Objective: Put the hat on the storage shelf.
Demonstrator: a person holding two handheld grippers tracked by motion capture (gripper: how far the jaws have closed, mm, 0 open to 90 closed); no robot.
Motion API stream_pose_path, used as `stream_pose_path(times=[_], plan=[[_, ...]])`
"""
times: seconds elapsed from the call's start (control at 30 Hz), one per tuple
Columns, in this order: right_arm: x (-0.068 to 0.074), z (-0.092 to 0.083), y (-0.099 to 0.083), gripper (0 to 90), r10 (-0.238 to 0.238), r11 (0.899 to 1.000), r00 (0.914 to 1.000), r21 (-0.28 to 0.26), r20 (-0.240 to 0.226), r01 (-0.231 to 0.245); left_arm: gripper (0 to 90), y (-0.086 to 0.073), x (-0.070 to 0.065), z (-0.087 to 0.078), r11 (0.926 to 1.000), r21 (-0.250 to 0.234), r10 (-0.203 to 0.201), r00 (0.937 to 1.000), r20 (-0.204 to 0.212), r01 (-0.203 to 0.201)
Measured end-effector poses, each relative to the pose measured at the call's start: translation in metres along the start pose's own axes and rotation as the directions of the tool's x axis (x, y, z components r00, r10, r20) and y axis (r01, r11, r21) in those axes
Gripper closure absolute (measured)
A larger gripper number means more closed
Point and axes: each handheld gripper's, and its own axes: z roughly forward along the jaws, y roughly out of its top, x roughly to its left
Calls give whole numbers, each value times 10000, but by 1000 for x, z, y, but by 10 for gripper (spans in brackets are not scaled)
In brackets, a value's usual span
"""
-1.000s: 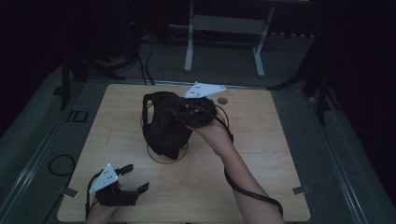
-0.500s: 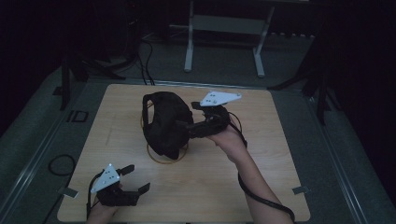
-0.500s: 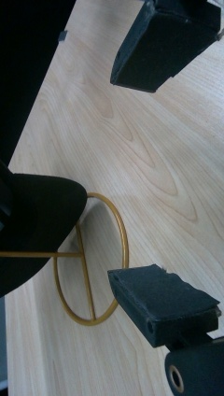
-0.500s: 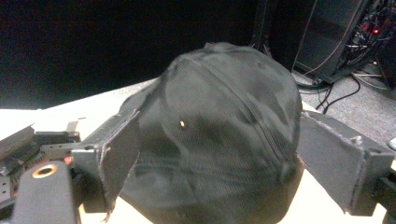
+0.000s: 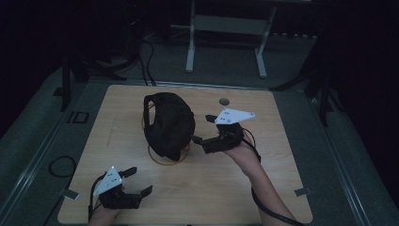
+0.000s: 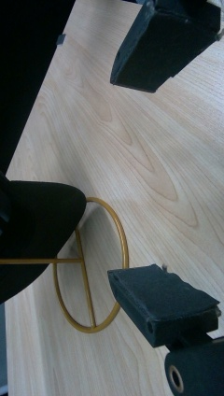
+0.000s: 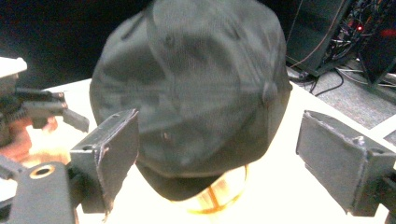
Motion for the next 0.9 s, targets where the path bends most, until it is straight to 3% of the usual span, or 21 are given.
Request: stream_pose_path(times=[0.33, 0.9], plan=[[-1, -7, -40, 133, 227, 9997, 9997, 83, -29, -227, 78, -6, -1, 6, 9988, 359, 339, 9992, 195, -346], [2, -12, -106, 139, 446, 9973, 9982, 605, -406, -421, 78, -10, 3, 9, 9986, 453, 275, 9996, -68, -272]])
